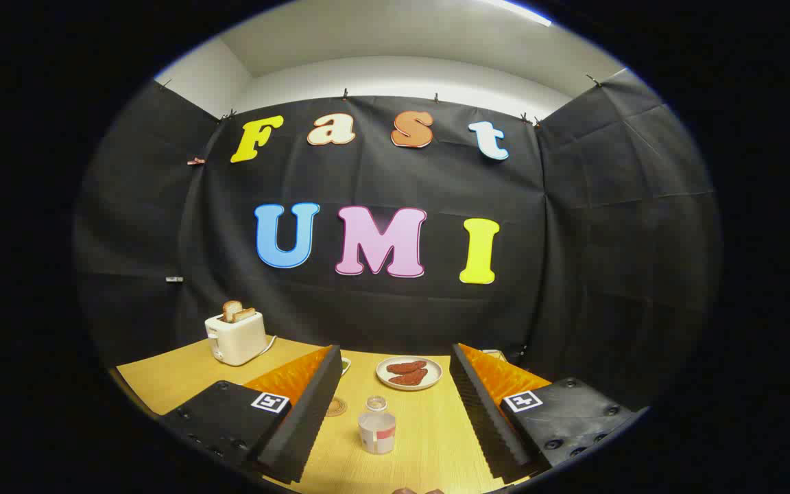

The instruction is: Take the bottle from table, then pour the juice into the cup, finally place the bottle on the coaster

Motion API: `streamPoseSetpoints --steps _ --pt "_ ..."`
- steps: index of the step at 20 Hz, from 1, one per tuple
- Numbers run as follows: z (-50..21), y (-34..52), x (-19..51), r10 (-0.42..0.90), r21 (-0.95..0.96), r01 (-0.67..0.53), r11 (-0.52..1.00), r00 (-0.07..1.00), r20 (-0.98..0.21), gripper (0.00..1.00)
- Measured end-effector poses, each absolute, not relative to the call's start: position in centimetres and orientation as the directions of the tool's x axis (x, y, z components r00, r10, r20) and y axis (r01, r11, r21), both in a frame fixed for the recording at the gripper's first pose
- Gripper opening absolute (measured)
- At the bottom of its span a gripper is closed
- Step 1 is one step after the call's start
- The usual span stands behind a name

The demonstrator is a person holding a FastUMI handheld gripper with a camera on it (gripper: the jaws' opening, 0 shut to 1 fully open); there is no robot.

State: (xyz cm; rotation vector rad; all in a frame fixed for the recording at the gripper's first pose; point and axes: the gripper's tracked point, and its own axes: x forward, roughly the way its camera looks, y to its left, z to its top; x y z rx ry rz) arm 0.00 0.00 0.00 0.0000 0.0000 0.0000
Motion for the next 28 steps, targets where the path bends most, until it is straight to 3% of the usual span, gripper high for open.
streamPoseSetpoints --steps 9,21,28 --pt "-1.1 1.0 0.1 -0.02 0.027 0.022 0.999 0.998 -0.064 0.97" --pt "0.9 3.4 -0.2 -0.091 -0.023 0.09 0.996 0.994 -0.052 0.97" --pt "-0.3 4.2 0.9 -0.073 -0.014 0.072 0.997 0.994 -0.075 0.97"
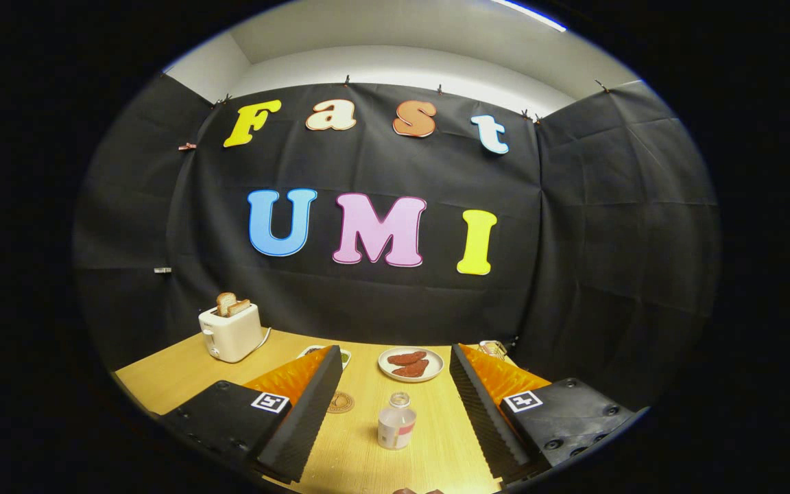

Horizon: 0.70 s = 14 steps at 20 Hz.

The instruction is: Take the bottle from table, then pour the juice into the cup, finally place the bottle on the coaster

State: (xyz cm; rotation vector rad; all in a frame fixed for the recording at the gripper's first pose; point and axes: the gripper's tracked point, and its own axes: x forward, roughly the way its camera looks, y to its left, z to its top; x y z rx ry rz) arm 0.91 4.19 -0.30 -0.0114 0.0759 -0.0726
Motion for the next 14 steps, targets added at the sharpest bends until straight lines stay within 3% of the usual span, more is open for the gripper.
streamPoseSetpoints --steps 14 --pt "-7.2 2.5 5.5 0.012 0.005 -0.012 1.0 0.995 -0.095 0.97"
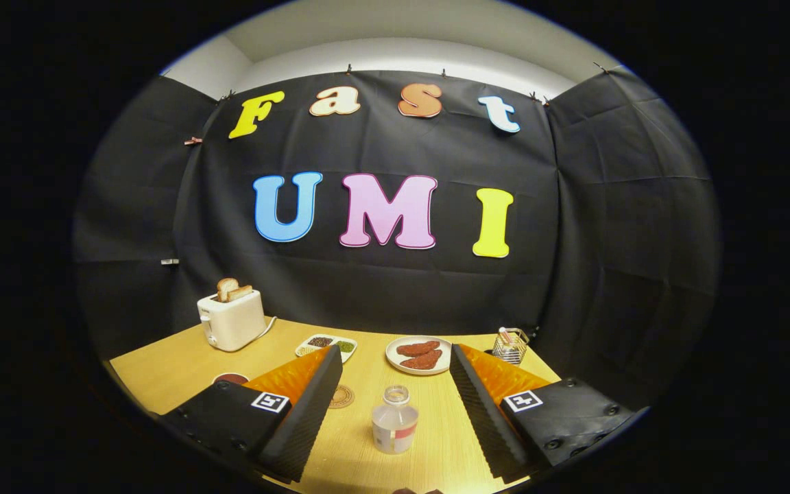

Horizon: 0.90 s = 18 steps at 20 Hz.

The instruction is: Take the bottle from table, then pour the juice into the cup, finally place the bottle on the coaster

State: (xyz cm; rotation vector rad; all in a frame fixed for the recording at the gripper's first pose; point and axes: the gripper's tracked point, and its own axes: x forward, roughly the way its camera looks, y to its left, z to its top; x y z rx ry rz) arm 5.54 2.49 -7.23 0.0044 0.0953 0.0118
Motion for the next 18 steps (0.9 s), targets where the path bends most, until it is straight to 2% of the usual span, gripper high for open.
streamPoseSetpoints --steps 7,12,18 --pt "-12.0 2.3 7.3 0.06 0.031 -0.056 0.998 0.989 -0.135 0.97" --pt "-14.2 1.9 9.0 0.044 0.037 -0.04 0.999 0.991 -0.127 0.97" --pt "-18.2 2.1 9.9 0.051 0.063 -0.04 0.997 0.983 -0.175 0.97"
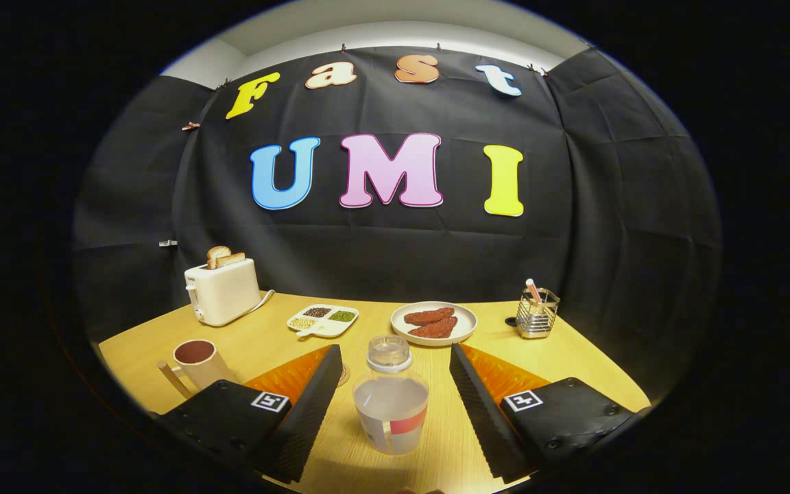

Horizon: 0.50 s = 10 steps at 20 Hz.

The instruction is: Take the bottle from table, then pour the juice into the cup, finally place the bottle on the coaster

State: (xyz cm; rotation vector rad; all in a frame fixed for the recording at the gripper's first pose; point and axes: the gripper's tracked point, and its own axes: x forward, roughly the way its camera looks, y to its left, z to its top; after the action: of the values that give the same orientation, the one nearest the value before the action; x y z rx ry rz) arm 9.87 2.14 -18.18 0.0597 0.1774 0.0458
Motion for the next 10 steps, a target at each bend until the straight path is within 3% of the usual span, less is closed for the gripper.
streamPoseSetpoints --steps 10 --pt "-22.9 2.5 11.4 0.048 0.1 -0.023 0.995 0.966 -0.253 0.97"
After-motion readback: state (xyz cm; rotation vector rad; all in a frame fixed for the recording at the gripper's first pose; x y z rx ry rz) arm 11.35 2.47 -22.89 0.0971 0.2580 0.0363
